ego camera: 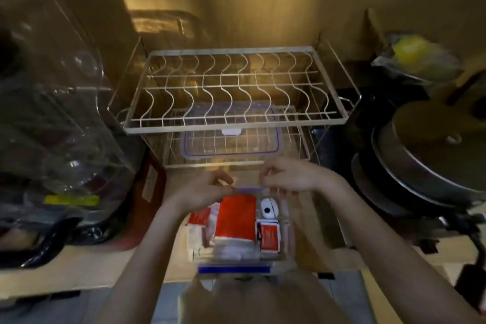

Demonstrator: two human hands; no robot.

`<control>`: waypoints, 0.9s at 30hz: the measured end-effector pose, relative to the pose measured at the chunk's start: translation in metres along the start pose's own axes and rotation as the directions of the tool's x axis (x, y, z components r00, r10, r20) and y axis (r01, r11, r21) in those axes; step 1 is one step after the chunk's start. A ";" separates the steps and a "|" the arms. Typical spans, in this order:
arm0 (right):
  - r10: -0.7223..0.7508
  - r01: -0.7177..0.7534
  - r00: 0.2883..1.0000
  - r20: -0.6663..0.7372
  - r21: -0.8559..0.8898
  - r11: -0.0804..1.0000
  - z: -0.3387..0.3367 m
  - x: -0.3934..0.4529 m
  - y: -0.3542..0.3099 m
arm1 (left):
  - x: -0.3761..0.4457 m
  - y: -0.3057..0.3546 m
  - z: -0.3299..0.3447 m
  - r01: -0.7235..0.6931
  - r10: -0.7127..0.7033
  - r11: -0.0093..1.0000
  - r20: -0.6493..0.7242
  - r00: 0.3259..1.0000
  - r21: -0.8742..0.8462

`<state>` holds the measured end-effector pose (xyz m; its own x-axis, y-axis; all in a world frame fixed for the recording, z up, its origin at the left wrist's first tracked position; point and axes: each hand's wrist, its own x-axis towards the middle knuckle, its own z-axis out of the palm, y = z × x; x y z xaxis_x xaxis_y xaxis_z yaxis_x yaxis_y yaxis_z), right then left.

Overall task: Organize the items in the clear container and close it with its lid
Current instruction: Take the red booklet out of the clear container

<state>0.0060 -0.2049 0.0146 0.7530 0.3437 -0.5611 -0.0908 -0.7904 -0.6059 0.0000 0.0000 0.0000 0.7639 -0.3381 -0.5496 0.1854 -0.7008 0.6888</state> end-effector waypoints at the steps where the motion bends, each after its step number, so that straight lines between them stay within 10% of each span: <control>1: 0.002 -0.001 1.000 -0.010 0.051 0.999 0.007 0.003 0.005 | 0.001 -0.005 0.005 0.017 -0.017 0.999 0.000 1.000 -0.036; 12: 0.358 -0.267 0.933 -0.022 0.623 0.735 0.104 0.045 0.046 | 0.022 -0.068 0.075 0.188 -0.285 0.912 -0.235 0.929 -0.365; 27: 0.415 -0.240 0.910 0.002 0.819 0.521 0.137 0.056 0.056 | 0.030 -0.094 0.103 0.096 -0.255 0.881 -0.294 0.921 -0.464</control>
<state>-0.0461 -0.1599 -0.1281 0.6459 -0.0142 -0.7633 -0.7617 -0.0786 -0.6431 -0.0582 -0.0090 -0.1298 0.8381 0.0520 -0.5430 0.5232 -0.3584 0.7732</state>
